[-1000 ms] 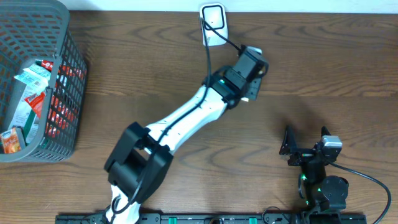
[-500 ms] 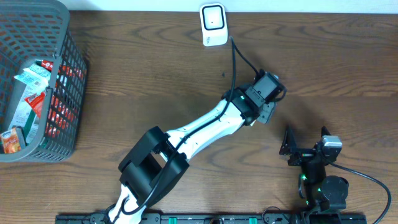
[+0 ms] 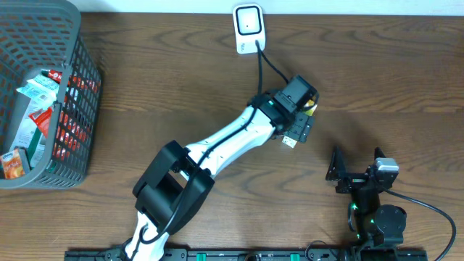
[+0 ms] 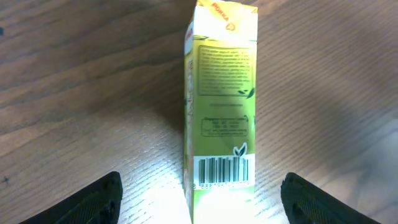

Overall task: Scan the item barcode
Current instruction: 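Lift the carton out and carry it toward the table center, then lower the carton upright onto the table and open the left gripper, then raise the left gripper and move it back toward the basket, then lower the left gripper into the basket and grasp the red snack bag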

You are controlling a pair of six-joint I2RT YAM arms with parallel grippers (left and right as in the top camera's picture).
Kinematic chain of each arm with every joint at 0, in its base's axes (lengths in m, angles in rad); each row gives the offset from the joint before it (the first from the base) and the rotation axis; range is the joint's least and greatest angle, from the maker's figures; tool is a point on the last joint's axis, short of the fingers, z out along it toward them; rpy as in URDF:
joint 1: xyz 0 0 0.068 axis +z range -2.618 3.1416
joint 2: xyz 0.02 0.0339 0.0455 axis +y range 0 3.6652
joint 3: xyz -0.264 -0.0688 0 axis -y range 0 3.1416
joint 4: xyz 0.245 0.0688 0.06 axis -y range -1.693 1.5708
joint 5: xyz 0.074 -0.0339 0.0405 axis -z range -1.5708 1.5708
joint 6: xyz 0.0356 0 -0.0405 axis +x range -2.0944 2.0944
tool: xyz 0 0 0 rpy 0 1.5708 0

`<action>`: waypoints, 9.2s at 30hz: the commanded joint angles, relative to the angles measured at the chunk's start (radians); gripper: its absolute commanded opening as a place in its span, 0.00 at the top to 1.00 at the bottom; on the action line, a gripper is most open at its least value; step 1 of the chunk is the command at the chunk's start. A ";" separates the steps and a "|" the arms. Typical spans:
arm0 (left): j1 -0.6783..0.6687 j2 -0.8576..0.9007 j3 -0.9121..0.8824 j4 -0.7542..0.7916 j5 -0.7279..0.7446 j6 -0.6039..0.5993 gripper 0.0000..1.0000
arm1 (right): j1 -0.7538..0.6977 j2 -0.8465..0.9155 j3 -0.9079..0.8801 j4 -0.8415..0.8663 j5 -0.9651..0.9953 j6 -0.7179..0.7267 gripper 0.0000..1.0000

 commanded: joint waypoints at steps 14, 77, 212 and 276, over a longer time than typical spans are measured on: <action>-0.016 0.118 0.013 0.064 0.061 0.038 0.25 | -0.004 -0.005 -0.001 -0.004 -0.005 -0.012 0.01; 0.406 -0.281 0.019 -0.081 0.082 -0.069 0.09 | -0.004 -0.005 -0.001 -0.004 -0.005 -0.012 0.01; 1.477 -0.208 0.101 -0.494 -0.023 0.066 0.08 | -0.004 -0.005 -0.002 -0.004 -0.005 -0.012 0.01; 1.495 -0.217 -0.005 -0.334 0.064 0.072 0.81 | -0.004 -0.005 -0.001 -0.004 -0.005 -0.012 0.01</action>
